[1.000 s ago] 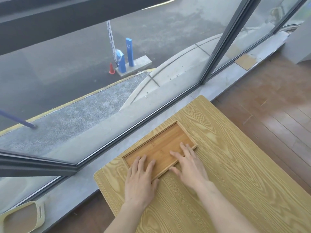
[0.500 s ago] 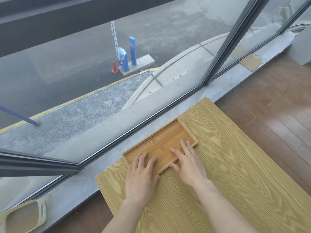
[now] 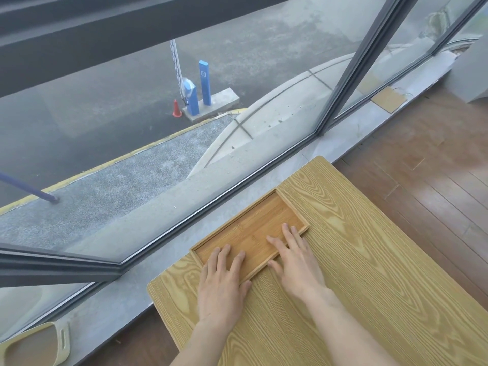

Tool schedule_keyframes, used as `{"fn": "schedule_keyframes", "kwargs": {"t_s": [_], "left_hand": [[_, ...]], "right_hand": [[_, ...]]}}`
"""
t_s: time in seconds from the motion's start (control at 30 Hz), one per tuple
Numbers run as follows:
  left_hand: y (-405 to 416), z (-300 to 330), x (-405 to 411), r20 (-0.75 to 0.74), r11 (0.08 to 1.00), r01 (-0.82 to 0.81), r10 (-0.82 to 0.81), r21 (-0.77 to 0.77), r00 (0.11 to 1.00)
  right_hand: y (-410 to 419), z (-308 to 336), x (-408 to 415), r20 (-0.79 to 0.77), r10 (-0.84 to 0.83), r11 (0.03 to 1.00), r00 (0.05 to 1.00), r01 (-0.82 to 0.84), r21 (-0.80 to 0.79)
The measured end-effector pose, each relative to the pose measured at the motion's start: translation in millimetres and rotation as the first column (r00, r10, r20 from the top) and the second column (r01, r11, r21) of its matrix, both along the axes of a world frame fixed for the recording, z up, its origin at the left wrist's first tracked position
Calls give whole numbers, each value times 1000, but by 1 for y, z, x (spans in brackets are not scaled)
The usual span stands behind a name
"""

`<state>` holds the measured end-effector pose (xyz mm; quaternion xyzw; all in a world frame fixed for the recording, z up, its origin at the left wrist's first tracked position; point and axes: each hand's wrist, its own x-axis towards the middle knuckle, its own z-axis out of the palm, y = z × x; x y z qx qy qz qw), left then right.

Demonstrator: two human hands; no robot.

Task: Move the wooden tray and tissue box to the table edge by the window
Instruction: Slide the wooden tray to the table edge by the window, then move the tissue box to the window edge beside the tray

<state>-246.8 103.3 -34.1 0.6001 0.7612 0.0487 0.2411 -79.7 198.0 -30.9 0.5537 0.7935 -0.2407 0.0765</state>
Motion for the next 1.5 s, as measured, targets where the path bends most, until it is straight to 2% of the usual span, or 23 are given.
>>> {"fn": "schedule_keyframes", "kwargs": {"t_s": [0.37, 0.57, 0.8, 0.97, 1.17, 1.5], "left_hand": [[3, 4, -3, -25, 999, 40, -39, 26, 999], [26, 18, -5, -55, 985, 132, -126, 114, 990], [59, 44, 9, -88, 946, 300, -291, 121, 953], [78, 62, 42, -103, 891, 427, -416, 153, 904], [86, 77, 114, -93, 795, 568, -562, 211, 822], [28, 105, 286, -117, 611, 759, -757, 225, 643]], "right_hand": [[-5, 7, 4, 51, -31, 997, 998, 27, 74], [-13, 27, 19, 116, -145, 982, 983, 128, 139], [-26, 58, 58, 198, -302, 949, 932, 274, 159], [-48, 80, 103, 196, -456, 887, 868, 426, 175], [-95, 104, 170, 193, -650, 759, 735, 614, 218], [-211, 119, 311, 175, -821, 571, 544, 773, 276]]}}
